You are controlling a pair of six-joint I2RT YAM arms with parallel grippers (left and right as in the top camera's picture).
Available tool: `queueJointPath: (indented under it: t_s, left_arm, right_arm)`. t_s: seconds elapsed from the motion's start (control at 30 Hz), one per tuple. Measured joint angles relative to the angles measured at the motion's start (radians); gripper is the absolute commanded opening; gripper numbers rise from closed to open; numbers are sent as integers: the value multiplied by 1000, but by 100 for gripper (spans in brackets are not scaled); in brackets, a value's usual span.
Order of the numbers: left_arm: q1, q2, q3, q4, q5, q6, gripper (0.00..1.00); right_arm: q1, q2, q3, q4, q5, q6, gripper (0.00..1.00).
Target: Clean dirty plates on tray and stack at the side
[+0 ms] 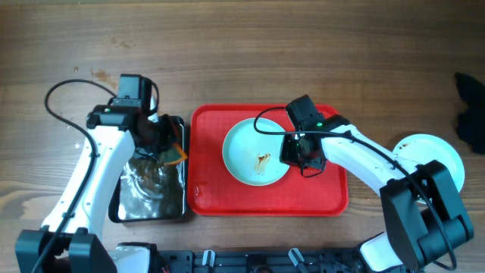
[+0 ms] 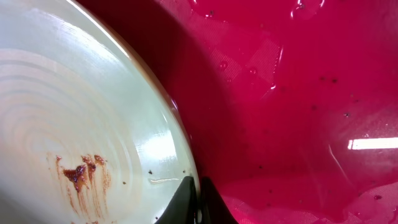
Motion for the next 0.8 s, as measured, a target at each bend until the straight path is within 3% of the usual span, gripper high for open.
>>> queueJointPath:
  t_s: [0.2, 0.57, 0.8]
  left_arm:
    - [-22, 0, 0, 10, 81, 59, 4]
    - [137, 0, 0, -13, 93, 69, 4]
    - [45, 0, 0, -25, 125, 211, 4]
  right_arm:
    - [0, 0, 0, 1, 0, -3, 5]
    - [0, 0, 0, 1, 0, -3, 4]
    - [0, 0, 0, 6, 0, -3, 5]
